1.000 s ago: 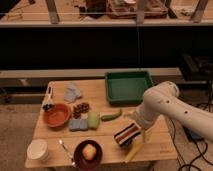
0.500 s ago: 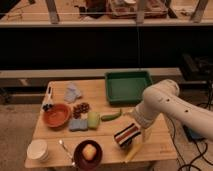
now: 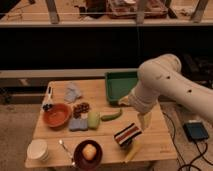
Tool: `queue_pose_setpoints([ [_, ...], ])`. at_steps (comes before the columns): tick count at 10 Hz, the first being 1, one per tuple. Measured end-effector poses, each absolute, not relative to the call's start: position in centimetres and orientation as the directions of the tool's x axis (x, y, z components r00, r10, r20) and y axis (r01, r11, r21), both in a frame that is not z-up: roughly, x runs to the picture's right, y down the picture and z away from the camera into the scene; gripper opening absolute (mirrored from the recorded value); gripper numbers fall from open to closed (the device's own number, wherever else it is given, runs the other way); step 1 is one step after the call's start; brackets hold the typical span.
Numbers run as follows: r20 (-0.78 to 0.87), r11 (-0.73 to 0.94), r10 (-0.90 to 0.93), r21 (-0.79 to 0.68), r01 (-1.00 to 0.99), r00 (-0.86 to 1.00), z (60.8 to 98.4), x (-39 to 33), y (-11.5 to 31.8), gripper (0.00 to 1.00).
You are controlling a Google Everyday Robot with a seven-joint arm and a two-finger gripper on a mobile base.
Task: Place sponge in red bowl
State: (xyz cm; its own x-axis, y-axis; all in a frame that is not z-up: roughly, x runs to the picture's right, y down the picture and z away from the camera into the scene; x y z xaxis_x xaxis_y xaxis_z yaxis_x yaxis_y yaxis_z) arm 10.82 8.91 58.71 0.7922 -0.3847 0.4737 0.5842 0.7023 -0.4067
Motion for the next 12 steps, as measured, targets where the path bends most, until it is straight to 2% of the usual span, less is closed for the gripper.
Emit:
queue_pose_setpoints([
  [2,0.523,0.684,-0.387,-0.389,0.616,0.76,58.2,8.1,6.0,0.8],
  [5,0.574,0.648,-0.416,-0.357,0.673,0.705,60.1,2.2,3.9,0.8],
  [9,0.634,0.635,-0.383,-0.347,0.69,0.672,65.8,-4.7,3.6,0.8],
  [12,0.635,0.641,-0.376,-0.348,0.684,0.675,66.3,-4.9,3.6,0.8],
])
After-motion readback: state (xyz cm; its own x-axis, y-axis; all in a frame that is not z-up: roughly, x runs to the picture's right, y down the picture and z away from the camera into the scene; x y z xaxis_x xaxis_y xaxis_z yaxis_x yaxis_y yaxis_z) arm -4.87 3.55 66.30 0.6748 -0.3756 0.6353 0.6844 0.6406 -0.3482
